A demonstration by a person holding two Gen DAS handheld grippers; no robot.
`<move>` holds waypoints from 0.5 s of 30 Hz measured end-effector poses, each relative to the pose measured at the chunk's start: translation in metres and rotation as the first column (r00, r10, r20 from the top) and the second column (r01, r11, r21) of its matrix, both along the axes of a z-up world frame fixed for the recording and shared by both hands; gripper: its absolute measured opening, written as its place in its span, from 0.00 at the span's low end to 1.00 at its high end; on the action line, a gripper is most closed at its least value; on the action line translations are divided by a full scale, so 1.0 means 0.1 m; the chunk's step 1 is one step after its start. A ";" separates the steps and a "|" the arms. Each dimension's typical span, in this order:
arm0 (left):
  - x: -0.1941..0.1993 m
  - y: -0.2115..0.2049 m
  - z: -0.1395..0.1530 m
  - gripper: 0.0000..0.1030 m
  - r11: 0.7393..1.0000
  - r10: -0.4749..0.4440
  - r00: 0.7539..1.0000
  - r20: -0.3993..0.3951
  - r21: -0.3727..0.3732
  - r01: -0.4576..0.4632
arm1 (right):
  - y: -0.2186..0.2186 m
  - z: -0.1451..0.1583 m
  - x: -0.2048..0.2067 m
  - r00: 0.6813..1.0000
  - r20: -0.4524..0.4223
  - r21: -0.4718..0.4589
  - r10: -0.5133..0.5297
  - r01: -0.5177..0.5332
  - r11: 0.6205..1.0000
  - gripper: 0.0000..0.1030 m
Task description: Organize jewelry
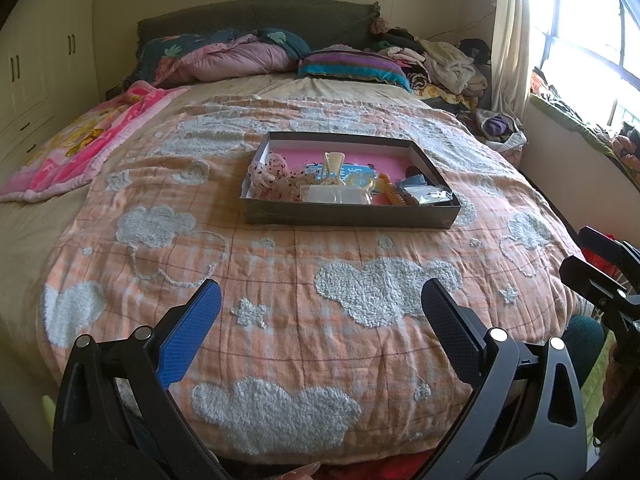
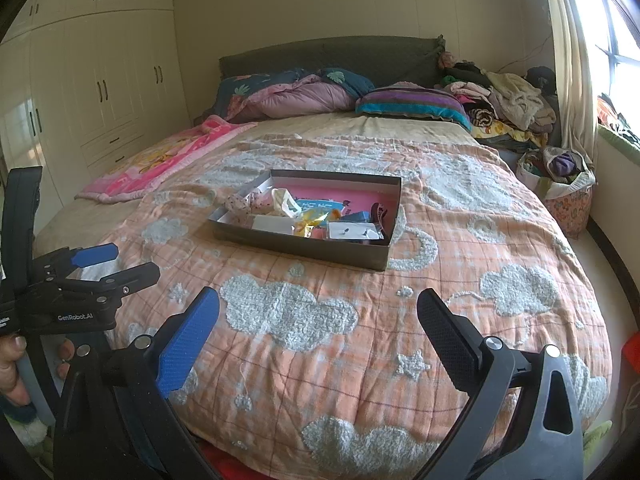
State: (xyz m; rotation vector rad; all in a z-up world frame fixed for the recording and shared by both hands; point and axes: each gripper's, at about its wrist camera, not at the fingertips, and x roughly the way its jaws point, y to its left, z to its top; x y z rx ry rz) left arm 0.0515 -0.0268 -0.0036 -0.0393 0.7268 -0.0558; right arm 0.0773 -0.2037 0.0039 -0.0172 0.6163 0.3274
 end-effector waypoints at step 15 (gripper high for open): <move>-0.01 0.01 0.01 0.91 1.000 0.001 1.000 0.002 0.003 -0.001 | 0.00 0.00 0.00 1.000 -0.003 0.001 0.000 0.000 1.000 0.96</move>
